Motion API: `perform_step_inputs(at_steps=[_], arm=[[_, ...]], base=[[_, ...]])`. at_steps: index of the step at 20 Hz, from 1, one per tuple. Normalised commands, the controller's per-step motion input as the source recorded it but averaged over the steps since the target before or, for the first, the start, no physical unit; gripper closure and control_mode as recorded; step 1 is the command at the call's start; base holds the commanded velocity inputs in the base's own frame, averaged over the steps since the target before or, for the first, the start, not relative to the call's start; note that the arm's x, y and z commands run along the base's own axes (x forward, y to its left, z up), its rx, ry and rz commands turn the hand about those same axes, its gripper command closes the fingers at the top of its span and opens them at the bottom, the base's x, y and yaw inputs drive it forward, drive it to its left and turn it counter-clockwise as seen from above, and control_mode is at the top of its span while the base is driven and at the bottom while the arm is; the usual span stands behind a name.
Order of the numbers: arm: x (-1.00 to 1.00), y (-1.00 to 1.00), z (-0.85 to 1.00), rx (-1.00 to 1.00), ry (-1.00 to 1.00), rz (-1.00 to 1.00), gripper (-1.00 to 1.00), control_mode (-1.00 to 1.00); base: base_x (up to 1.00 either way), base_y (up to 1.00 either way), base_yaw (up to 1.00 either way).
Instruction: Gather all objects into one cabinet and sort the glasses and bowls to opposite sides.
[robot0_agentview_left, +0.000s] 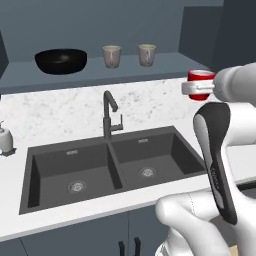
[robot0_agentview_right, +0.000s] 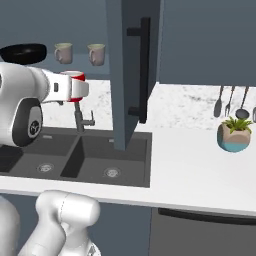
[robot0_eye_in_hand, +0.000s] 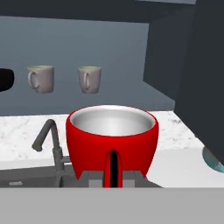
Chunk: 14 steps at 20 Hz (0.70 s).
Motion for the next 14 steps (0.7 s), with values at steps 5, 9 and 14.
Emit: perform_step_inputs(at_steps=[5, 9, 14], arm=[[0.70, -0.25, 0.09, 0.01, 0.00, -0.11, 1.00, -1.00], [0.56, -0.28, 0.14, 0.02, 0.00, -0.07, 1.00, -1.00], [0.57, -0.14, 0.01, 0.01, 0.00, 0.00, 1.00, -1.00]], base=[[0.00, 0.00, 0.00], [0.00, 0.00, 0.00], [0.00, 0.00, 0.00]])
